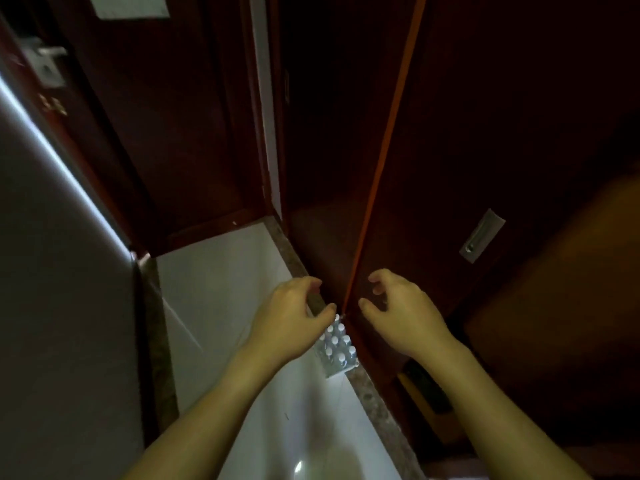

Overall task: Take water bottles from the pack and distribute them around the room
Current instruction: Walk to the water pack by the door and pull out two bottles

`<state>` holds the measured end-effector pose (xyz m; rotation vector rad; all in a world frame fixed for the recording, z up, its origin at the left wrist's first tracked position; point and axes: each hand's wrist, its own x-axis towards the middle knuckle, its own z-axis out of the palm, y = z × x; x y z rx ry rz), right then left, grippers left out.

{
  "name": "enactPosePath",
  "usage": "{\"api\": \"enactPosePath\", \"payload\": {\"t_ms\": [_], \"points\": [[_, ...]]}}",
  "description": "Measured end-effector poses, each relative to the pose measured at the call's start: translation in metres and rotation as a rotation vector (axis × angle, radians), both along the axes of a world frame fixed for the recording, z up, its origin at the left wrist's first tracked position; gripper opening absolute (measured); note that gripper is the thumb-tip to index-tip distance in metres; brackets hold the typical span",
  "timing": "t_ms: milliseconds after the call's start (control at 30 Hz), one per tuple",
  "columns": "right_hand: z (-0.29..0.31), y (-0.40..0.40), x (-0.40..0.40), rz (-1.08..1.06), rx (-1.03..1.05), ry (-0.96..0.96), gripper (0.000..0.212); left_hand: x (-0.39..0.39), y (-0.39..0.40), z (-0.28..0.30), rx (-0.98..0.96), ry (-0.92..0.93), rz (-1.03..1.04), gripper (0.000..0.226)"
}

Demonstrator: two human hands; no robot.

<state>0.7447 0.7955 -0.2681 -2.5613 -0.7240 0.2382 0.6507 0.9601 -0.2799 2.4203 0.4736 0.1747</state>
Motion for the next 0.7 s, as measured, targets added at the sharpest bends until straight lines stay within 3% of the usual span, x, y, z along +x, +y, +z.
{"api": "enactPosePath", "payload": {"t_ms": [200,333,533,700], "points": [[-0.116,0.040,0.077,-0.085,0.033,0.186,0.038,0.088,0.030,-0.087,-0.026,0.135,-0.048,0.041],[-0.215,0.063,0.128,-0.057,0.007,0.329,0.049,0.141,0.057,-0.167,-0.019,0.217,-0.026,0.047],[-0.347,0.079,0.172,-0.273,0.026,0.484,0.051,0.196,0.085,-0.296,-0.102,0.350,0.027,0.054],[-0.479,0.090,0.190,-0.434,-0.015,0.531,0.052,0.238,0.098,-0.428,-0.191,0.359,0.015,0.043]]}}
